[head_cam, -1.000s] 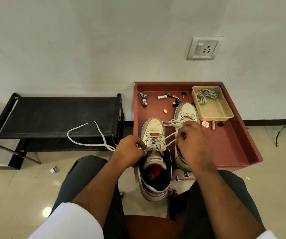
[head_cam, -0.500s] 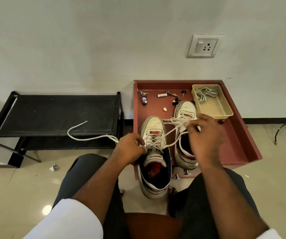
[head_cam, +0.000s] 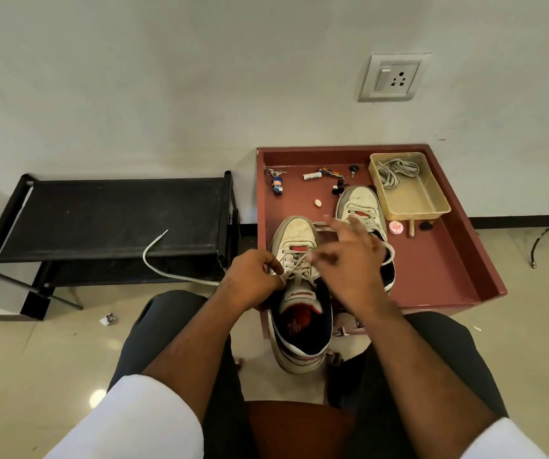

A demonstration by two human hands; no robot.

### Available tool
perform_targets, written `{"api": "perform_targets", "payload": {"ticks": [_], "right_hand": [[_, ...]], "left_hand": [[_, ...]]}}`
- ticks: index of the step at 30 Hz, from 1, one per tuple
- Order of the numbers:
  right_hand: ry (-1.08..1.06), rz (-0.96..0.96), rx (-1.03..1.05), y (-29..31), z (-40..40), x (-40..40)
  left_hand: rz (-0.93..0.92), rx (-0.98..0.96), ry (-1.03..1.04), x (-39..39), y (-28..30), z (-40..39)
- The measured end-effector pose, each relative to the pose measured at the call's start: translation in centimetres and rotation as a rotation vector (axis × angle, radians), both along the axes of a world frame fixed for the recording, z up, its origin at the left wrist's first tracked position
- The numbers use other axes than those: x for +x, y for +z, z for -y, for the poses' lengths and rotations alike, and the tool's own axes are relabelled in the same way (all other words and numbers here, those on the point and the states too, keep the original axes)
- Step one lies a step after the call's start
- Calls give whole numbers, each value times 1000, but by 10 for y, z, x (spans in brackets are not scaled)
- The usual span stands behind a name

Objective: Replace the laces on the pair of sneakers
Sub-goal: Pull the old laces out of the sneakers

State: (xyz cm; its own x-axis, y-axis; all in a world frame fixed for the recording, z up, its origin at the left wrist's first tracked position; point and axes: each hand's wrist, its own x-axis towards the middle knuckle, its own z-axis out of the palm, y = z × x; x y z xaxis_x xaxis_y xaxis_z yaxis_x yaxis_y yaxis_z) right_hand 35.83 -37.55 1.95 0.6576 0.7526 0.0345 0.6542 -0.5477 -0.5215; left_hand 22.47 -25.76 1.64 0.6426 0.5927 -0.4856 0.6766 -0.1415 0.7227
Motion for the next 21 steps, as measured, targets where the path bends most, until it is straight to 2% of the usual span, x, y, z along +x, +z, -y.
{"api": "perform_targets", "payload": {"ticks": [2,3,4,6,8,11,14,16,18,19,21], "right_hand": [[-338,-251,407,12,14,17],[-486,-320,557,14,23,26],[-574,-315,607,17,30,33],[-552,-132,453,16,36,37],[-339,63,194,14,28,25],[62,226,-182,12,6,-4],[244,327,-412,4,-4,-21],[254,327,-449,1,-4,-21],[240,258,-385,2,-2,-14],[176,174,-294,4,0,-10],[-89,-48,14,10,6,2]], "left_hand": [[-1,-2,3,1,0,0],[-2,2,0,2,0,0],[-4,4,-2,3,0,0],[-8,3,1,4,-1,0],[-7,7,0,4,0,0],[-8,14,-9,4,0,1],[-2,21,-21,2,0,0],[-2,19,-28,2,0,-1],[-4,13,-25,2,0,-1],[-3,8,-19,3,0,-1],[0,-2,-6,3,0,0]]}}
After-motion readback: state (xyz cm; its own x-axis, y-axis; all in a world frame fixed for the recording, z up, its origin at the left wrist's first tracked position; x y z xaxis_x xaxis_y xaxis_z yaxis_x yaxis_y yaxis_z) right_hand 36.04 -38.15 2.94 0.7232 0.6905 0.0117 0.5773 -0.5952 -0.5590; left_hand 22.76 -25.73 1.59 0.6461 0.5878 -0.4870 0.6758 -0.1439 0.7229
